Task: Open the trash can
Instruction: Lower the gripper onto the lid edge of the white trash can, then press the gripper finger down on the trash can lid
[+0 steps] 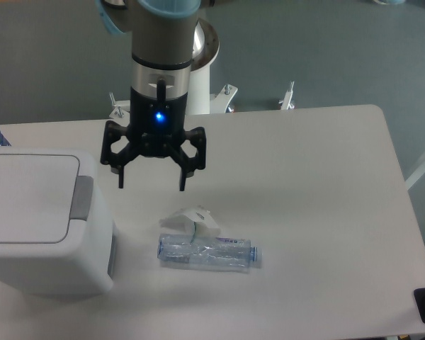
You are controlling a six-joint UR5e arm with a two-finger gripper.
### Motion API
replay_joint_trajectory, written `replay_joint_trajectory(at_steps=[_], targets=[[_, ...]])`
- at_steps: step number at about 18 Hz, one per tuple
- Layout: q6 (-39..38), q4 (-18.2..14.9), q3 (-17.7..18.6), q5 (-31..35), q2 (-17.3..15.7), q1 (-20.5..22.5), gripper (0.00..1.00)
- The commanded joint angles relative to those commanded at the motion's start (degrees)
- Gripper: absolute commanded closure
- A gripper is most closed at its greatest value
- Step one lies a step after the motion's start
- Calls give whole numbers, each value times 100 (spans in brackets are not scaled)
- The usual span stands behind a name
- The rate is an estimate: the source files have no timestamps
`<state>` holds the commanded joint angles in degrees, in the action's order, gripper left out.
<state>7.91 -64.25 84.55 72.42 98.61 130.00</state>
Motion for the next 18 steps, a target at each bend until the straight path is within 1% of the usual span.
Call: replay_joint_trajectory(at_steps=[6,13,18], targets=[[-26,237,0,0,167,-211,0],[-176,255,0,-9,264,-273,0],[-281,281,26,-79,264,-273,0]])
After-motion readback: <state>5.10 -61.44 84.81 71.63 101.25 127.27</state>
